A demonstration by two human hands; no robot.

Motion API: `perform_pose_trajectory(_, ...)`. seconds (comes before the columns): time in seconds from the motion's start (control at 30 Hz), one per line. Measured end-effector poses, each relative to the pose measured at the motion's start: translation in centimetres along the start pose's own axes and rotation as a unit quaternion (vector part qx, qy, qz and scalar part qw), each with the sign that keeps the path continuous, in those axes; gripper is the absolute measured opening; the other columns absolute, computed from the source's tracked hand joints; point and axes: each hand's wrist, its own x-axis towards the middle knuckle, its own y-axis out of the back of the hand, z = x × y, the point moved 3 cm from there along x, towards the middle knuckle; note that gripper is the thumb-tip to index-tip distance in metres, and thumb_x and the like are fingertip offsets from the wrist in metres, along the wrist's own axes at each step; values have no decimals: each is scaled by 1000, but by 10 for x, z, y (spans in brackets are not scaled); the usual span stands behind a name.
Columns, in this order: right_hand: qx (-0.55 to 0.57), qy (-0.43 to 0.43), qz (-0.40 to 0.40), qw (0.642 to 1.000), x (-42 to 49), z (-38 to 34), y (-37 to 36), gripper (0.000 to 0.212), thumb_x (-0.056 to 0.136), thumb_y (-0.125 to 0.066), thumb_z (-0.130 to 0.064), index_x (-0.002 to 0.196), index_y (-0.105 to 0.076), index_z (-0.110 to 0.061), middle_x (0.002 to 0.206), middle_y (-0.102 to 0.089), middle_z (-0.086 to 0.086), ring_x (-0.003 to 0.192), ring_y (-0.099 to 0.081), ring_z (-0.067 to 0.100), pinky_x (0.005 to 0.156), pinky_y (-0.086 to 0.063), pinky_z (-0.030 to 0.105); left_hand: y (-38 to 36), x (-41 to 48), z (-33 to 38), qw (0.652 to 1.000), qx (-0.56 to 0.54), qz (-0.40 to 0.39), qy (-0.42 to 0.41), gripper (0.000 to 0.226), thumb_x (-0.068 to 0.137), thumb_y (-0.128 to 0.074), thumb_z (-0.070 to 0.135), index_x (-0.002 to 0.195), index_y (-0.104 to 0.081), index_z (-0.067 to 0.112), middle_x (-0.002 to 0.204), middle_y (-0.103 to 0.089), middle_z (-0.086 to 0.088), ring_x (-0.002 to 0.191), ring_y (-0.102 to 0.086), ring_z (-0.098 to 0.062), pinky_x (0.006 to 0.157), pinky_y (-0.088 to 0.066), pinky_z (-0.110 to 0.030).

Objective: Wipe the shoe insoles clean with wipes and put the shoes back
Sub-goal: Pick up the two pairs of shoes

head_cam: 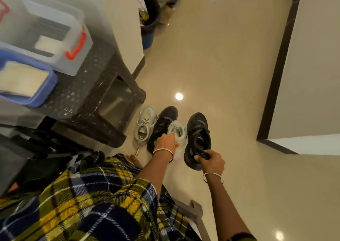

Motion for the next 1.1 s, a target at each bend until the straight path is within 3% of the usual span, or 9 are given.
perform_pose_trajectory(0.33,-80,-115,-31,990,70,36,-53,44,69,-88,-28,110,-76,-16,103,-75,10,98,-68,32,83,-50,31,-71,63,-12,998,0,-43,-38,28,98,-52,33,117,-56,12,113,-63,-15,105,-59,-33,82,-47,-39)
perform_pose_trajectory(0.53,-125,-137,-51,981,79,54,-83,32,75,-83,-25,105,-78,-17,95,-75,13,92,-66,33,69,-39,24,-106,90,-25,998,21,-52,-36,30,100,-49,32,123,-55,13,121,-59,-12,109,-59,-29,87,-48,-37)
perform_pose_trajectory(0.63,-131,-156,-50,978,76,68,-98,30,77,-80,-23,105,-78,-16,93,-74,13,90,-66,34,67,-41,26,-120,96,-36,996,35,-76,-27,27,102,-45,25,124,-57,13,127,-57,-13,111,-58,-29,86,-47,-36)
perform_pose_trajectory(0.77,-144,-169,-83,972,75,77,-115,29,82,-75,-24,109,-77,-14,99,-73,15,96,-64,36,69,-40,27,-142,100,-45,989,51,-141,-16,47,101,-39,8,147,-35,15,155,-26,-20,126,-50,-31,96,-45,-37)
perform_pose_trajectory(0.9,-160,-201,-109,960,80,78,-124,23,83,-71,-18,104,-75,-8,100,-71,15,96,-63,34,67,-39,26,-150,104,-53,968,29,-251,3,59,100,-42,13,154,-17,11,160,-3,-18,145,-19,-33,112,-29,-38)
perform_pose_trajectory(1.0,-172,-210,-144,952,82,75,-129,20,85,-63,-13,100,-73,-4,96,-69,15,96,-63,35,68,-40,26,-145,109,-53,960,30,-280,-5,52,99,-41,17,149,-30,10,156,-19,-18,142,-26,-34,112,-28,-39)
perform_pose_trajectory(1.1,-156,-221,-131,954,81,72,-128,19,87,-59,-16,93,-68,-1,86,-61,15,91,-62,38,66,-38,28,-136,108,-55,963,20,-269,-8,46,97,-47,20,142,-42,14,146,-40,-16,131,-42,-35,108,-38,-41)
